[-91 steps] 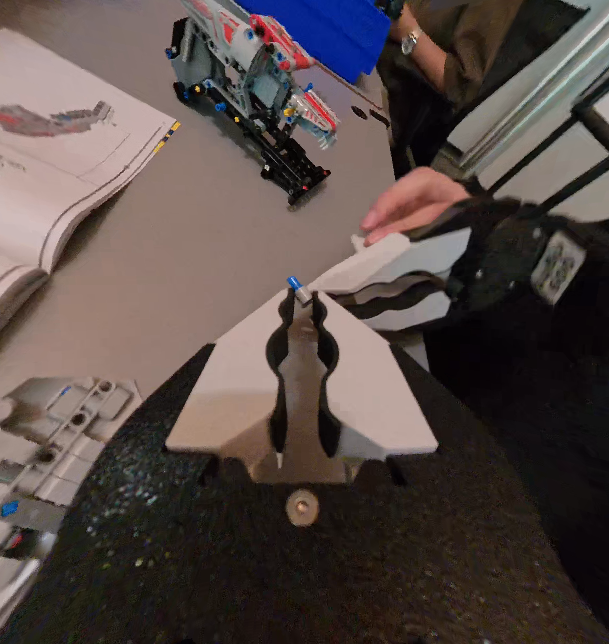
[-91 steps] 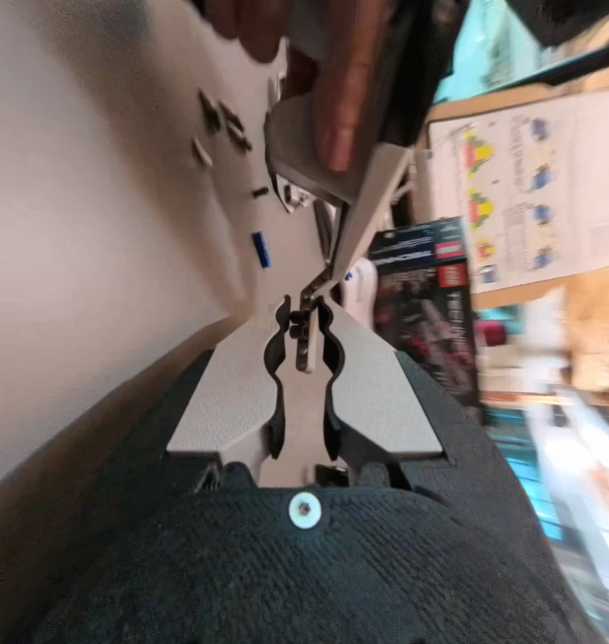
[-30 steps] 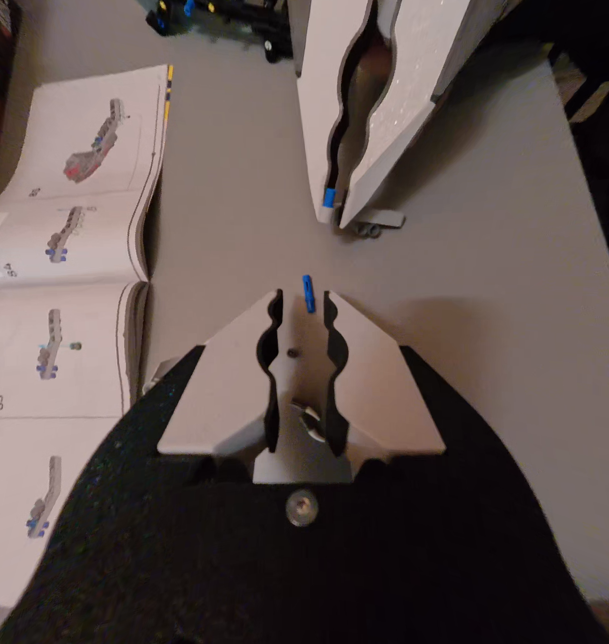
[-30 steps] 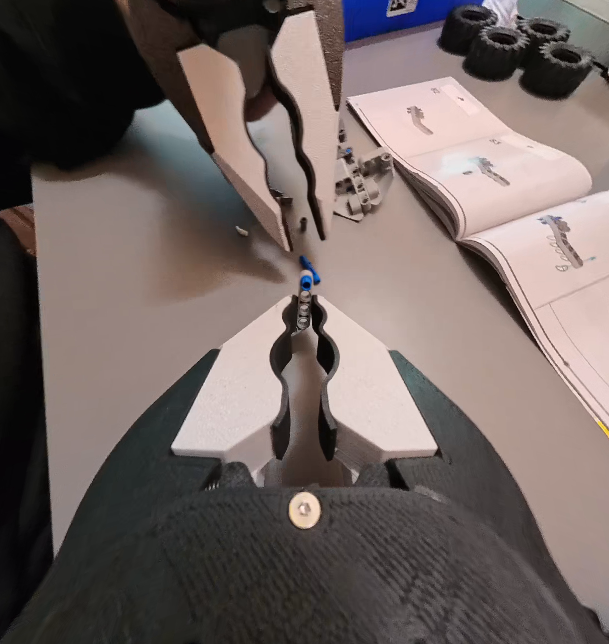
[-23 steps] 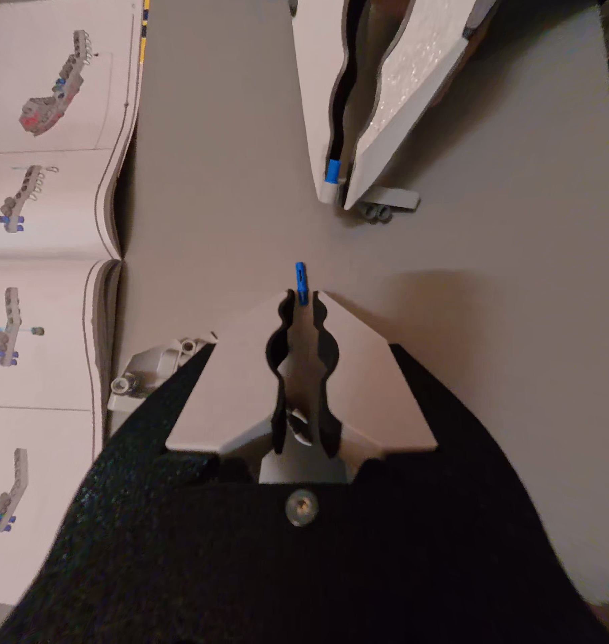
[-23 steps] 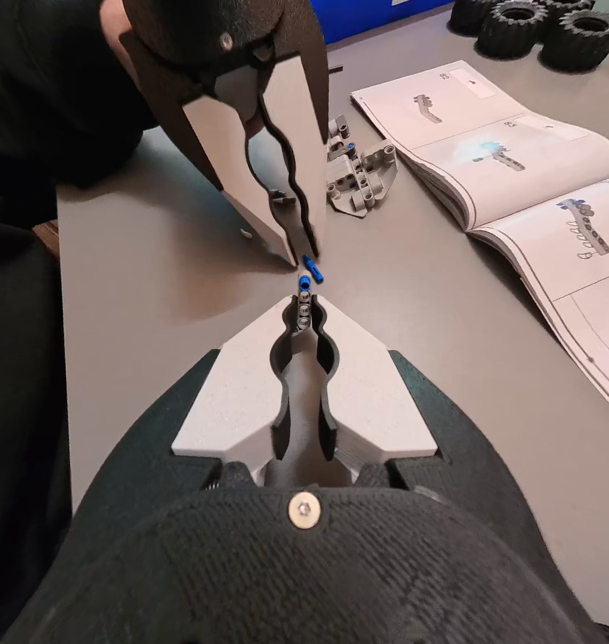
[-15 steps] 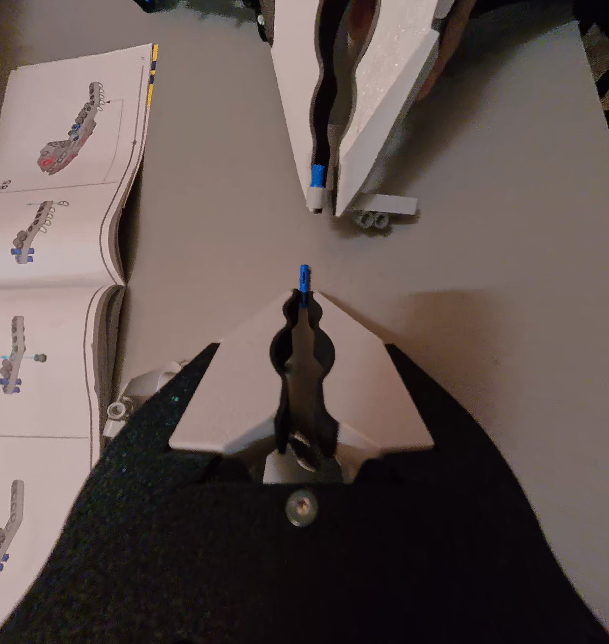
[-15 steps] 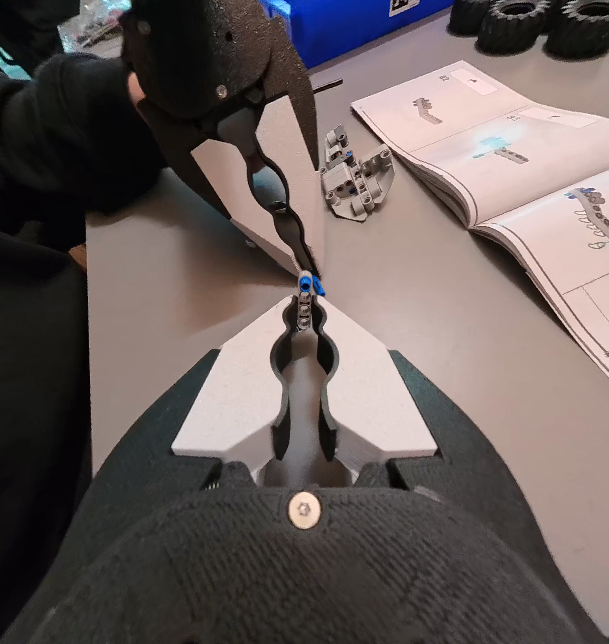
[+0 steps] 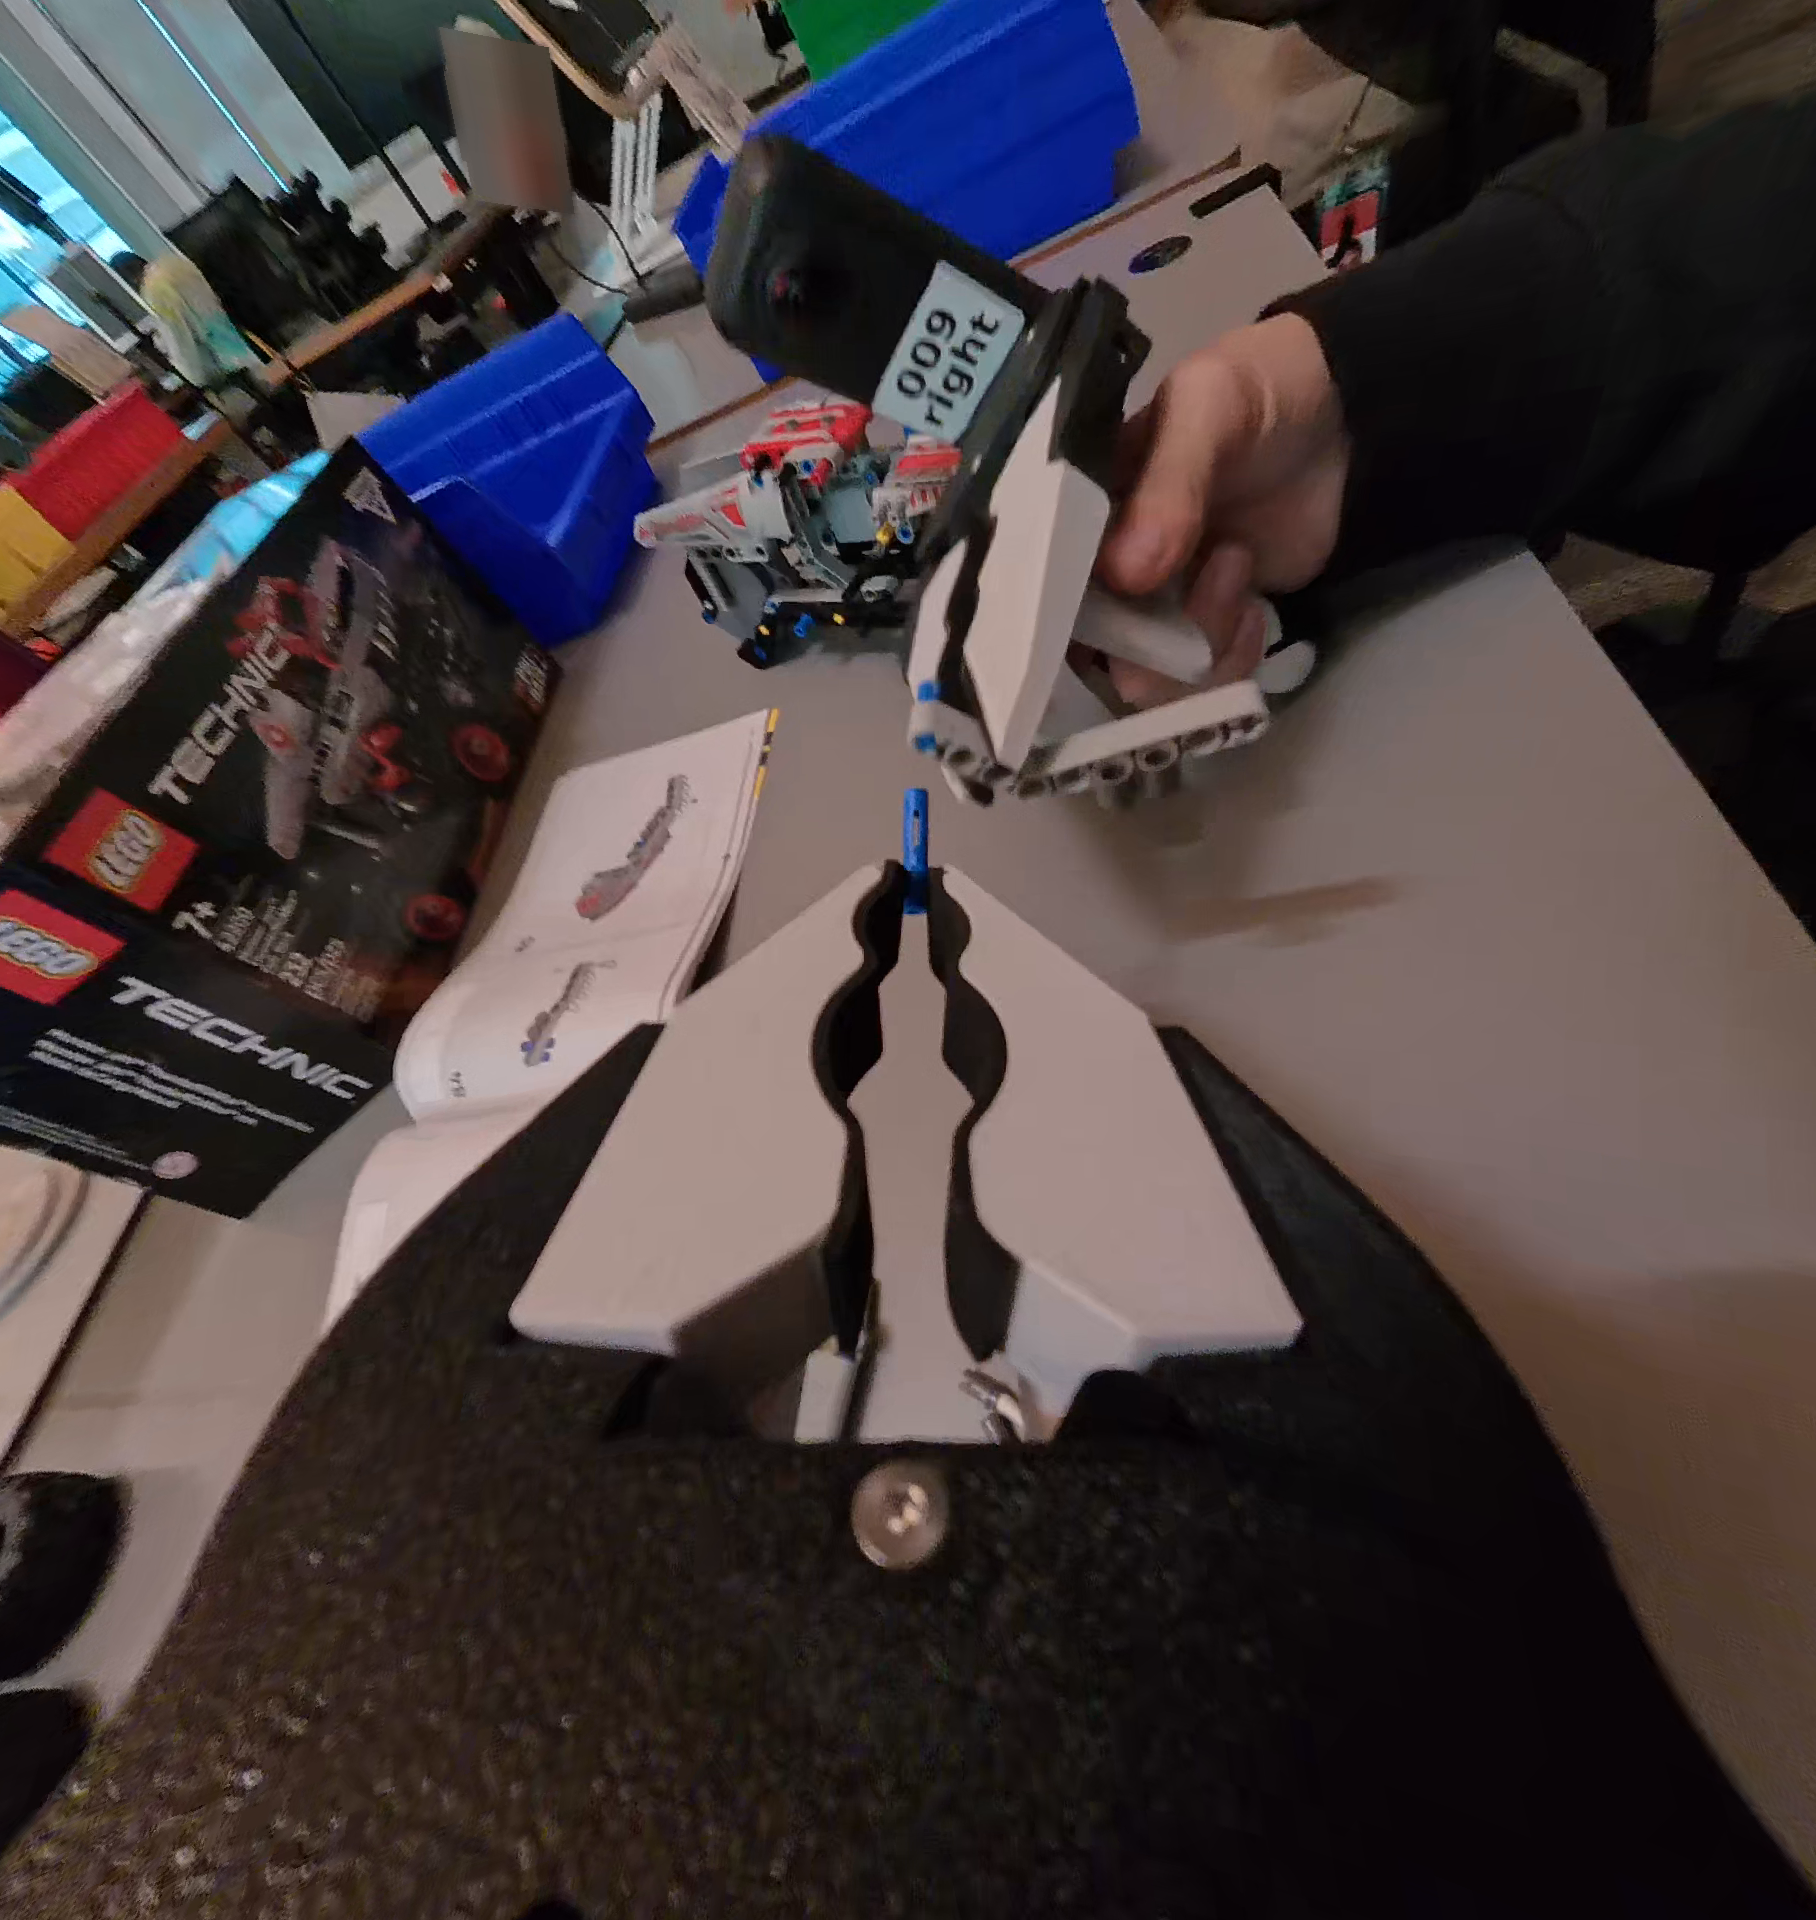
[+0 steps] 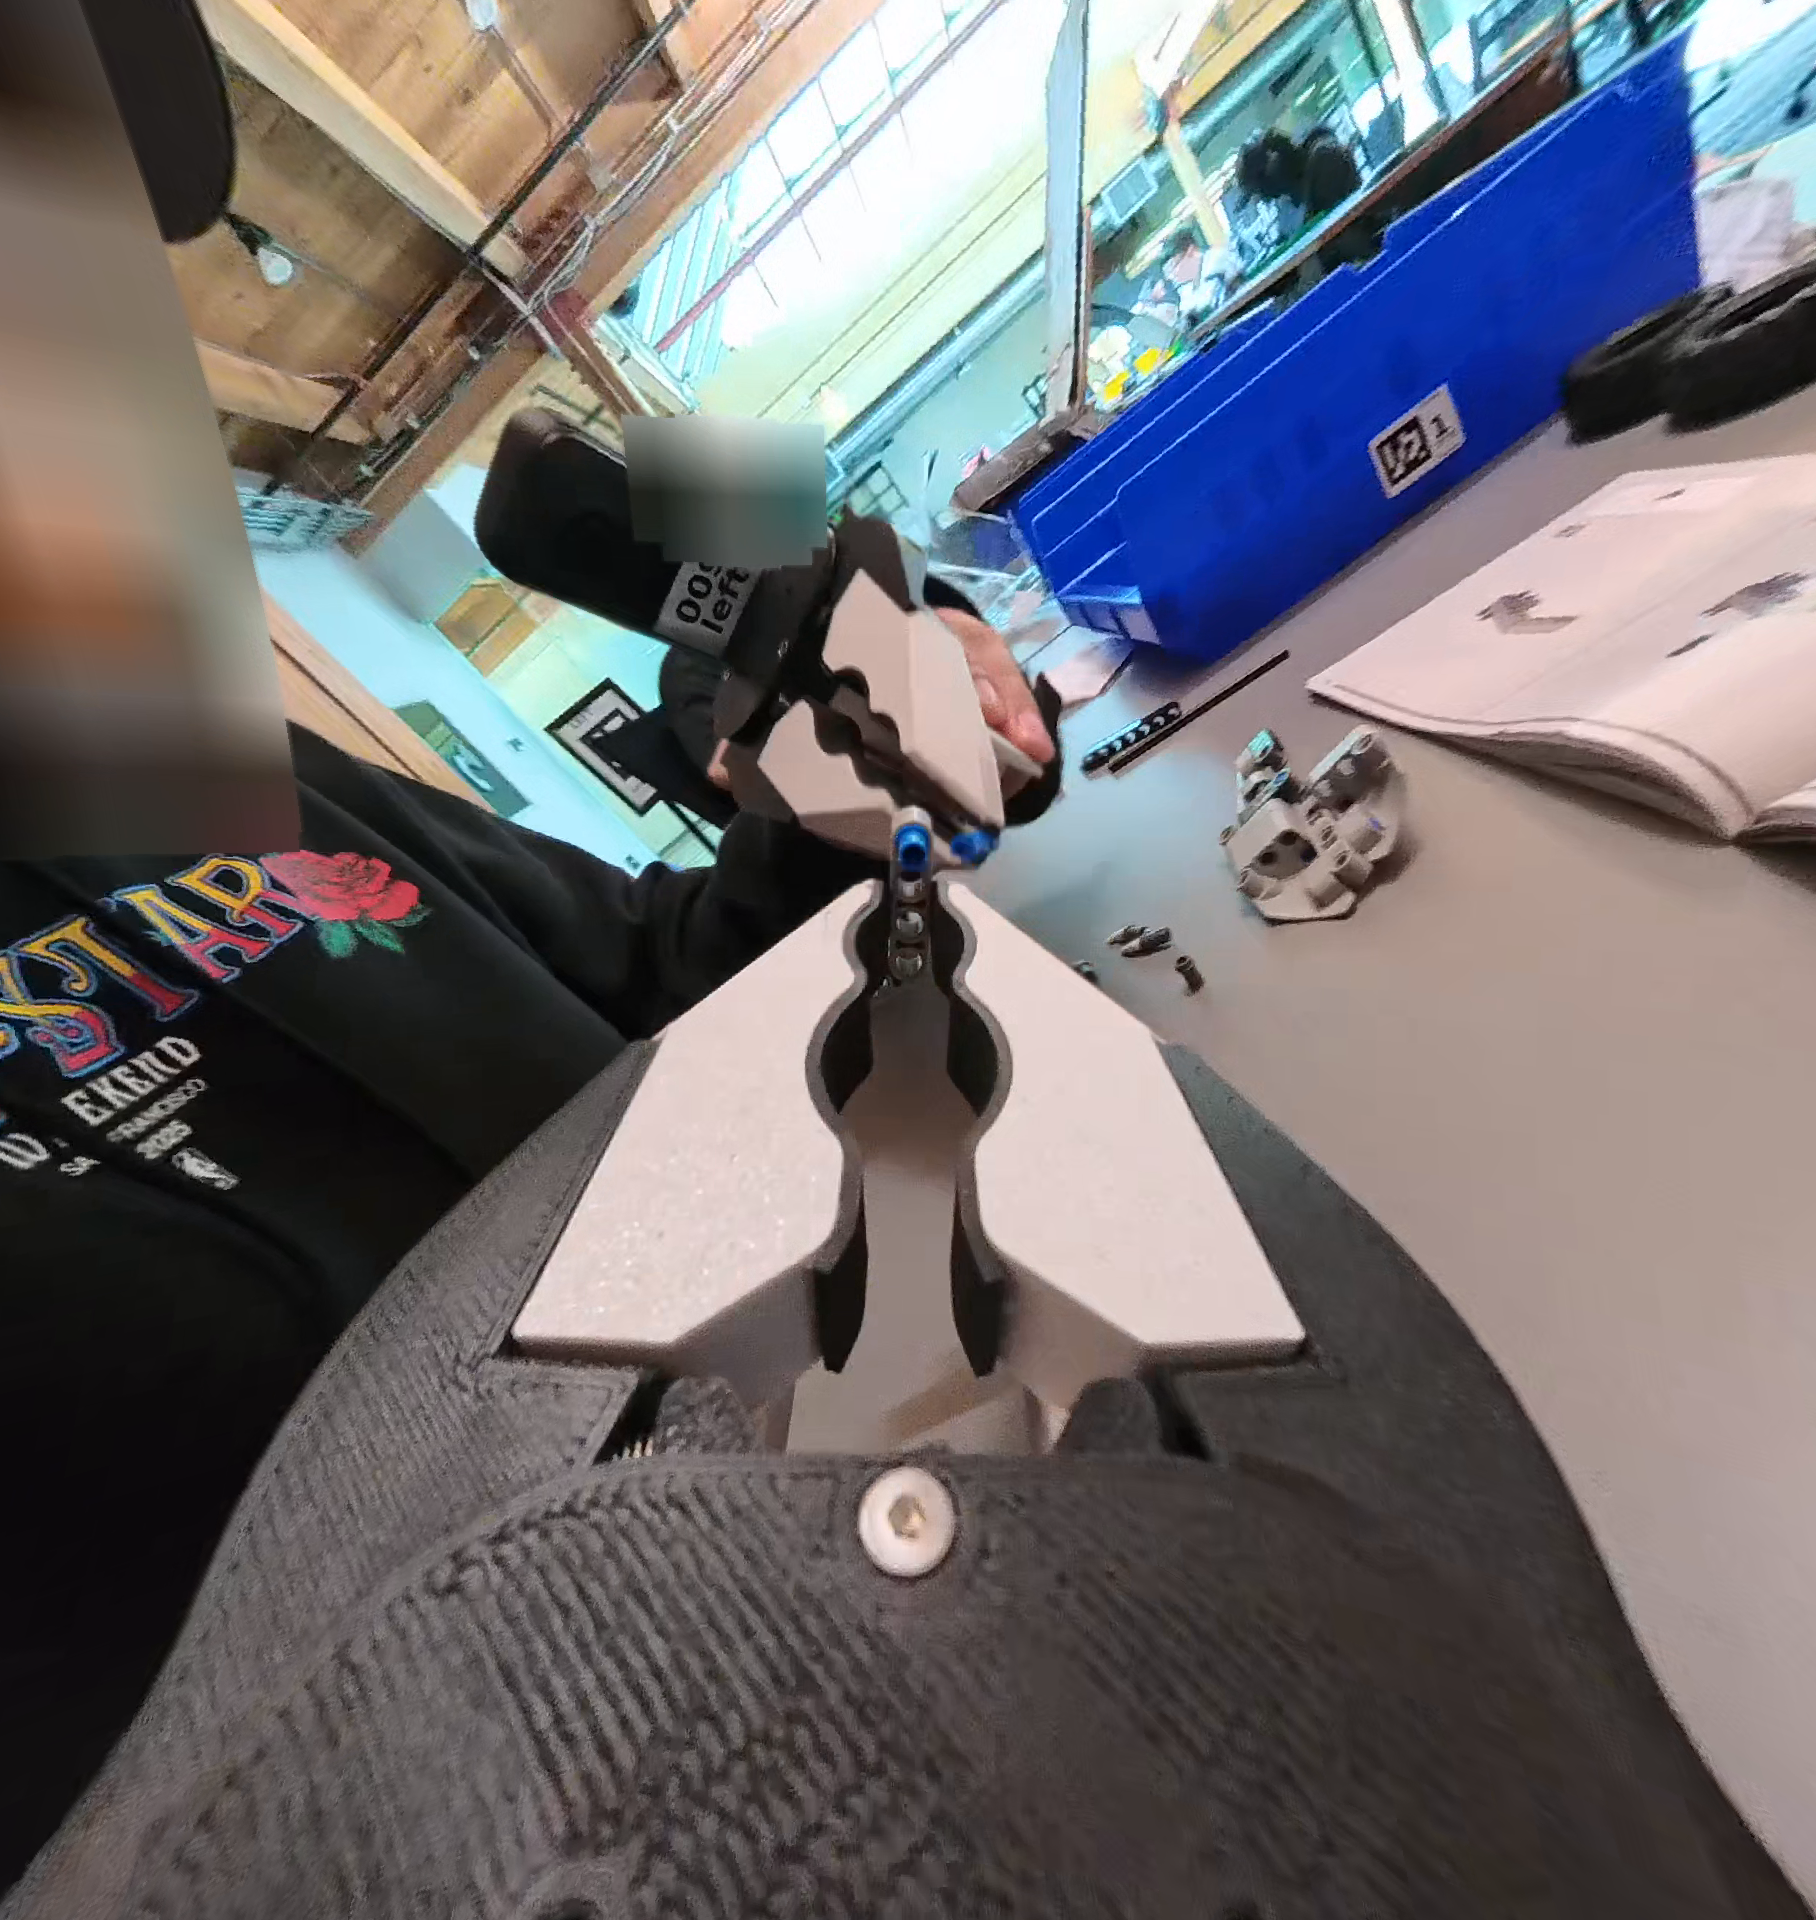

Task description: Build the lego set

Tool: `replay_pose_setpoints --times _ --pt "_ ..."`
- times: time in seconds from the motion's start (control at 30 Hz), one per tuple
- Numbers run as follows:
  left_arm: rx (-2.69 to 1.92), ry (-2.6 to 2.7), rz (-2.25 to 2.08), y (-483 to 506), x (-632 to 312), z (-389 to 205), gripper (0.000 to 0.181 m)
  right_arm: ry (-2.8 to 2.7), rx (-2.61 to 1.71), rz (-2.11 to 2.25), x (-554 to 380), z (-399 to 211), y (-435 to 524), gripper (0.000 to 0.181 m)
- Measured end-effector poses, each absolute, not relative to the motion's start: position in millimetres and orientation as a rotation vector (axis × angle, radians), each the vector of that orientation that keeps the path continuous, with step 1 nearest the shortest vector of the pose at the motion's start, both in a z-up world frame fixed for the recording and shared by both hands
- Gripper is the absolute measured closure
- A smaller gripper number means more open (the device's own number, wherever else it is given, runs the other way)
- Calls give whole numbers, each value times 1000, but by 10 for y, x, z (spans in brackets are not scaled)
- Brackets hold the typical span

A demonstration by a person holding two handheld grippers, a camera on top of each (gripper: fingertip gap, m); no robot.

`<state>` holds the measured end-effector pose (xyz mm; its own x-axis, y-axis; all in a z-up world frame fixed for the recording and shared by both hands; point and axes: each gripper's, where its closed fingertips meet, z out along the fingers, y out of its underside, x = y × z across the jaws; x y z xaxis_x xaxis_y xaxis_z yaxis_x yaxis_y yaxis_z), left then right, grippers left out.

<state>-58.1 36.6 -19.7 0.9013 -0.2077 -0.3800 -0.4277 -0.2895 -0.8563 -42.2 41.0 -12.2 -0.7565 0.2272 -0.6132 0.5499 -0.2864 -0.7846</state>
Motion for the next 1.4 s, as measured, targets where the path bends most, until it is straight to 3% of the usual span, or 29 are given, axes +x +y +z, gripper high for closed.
replay_pose_setpoints --times 1.03,1.4 --pt "-1923 783 649 302 -517 -279 180 2048 1117 -2057 -465 -326 298 175" --pt "-1973 871 404 226 -306 -476 181 2443 1054 -1743 -399 -679 84 175"
